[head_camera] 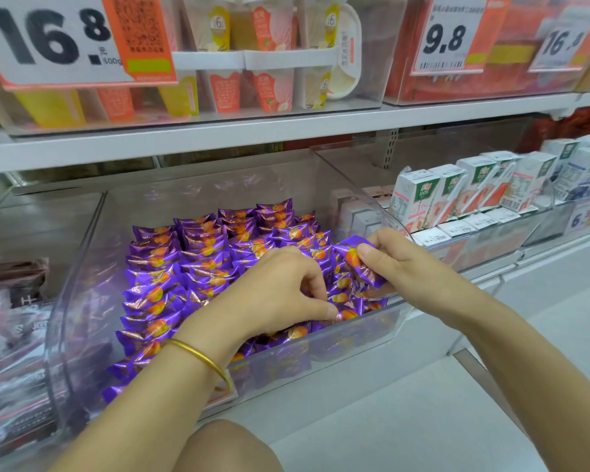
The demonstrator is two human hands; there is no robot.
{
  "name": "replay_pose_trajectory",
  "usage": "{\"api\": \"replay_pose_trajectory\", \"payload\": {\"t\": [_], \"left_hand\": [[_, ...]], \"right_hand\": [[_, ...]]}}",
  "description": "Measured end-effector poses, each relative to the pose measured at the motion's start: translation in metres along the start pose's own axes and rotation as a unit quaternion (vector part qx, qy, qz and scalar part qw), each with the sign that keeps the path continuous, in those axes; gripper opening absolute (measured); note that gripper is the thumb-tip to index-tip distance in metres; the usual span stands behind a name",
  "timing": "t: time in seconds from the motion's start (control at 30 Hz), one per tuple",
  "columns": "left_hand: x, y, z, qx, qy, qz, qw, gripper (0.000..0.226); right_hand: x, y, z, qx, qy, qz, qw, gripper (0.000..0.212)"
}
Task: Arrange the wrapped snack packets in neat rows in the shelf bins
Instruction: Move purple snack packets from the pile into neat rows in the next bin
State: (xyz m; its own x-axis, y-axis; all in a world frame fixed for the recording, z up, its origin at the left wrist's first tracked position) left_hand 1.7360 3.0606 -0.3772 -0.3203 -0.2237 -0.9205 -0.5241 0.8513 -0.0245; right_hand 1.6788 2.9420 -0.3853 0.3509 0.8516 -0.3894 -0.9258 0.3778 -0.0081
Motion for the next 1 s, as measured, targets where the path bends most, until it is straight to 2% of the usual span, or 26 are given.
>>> {"api": "replay_pose_trajectory", "payload": {"t": [0.27, 0.37, 0.43, 0.53, 0.67, 0.9, 1.0], "left_hand": [[0.006, -0.002, 0.003, -0.018, -0.061, -0.023, 0.998, 0.029], [-0.008, -0.003, 0.016, -0.048, -0.028, -0.084, 0.995, 0.019], [-0.014, -0.004, 0.022, -0.054, -0.047, -0.114, 0.991, 0.011], [-0.007, -0.007, 0.019, -0.045, -0.090, -0.095, 0.990, 0.008], [-0.005, -0.011, 0.014, -0.039, -0.103, -0.112, 0.988, 0.005], [-0.005, -0.016, 0.017, -0.068, -0.104, -0.100, 0.987, 0.015], [-0.004, -0.018, 0.015, -0.067, -0.099, -0.103, 0.988, 0.012]], "right_hand": [[0.004, -0.003, -0.007, 0.051, -0.039, 0.025, 0.998, 0.022], [0.000, -0.004, -0.010, 0.072, -0.033, 0.019, 0.997, 0.024], [0.003, -0.004, -0.010, 0.078, -0.035, 0.022, 0.996, 0.023], [0.007, -0.004, -0.009, 0.073, -0.054, 0.023, 0.996, 0.022], [0.005, -0.002, -0.008, 0.083, -0.058, 0.013, 0.995, 0.023], [0.002, -0.001, -0.008, 0.098, -0.016, -0.004, 0.995, 0.025], [0.003, 0.000, -0.010, 0.099, 0.006, -0.006, 0.995, 0.025]]}}
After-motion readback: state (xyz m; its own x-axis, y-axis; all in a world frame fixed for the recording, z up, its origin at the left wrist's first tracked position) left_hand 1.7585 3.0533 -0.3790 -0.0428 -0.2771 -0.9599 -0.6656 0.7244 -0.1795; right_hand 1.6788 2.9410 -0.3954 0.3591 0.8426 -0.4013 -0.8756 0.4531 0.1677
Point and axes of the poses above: each hand's wrist, its own y-axis away from the middle knuckle, its own x-axis out of the palm, z = x × y, the point moved 9 cm from there along -y, towards the middle knuckle, and after that the axes turned 7 degrees about -y, right-handed, at the moved point
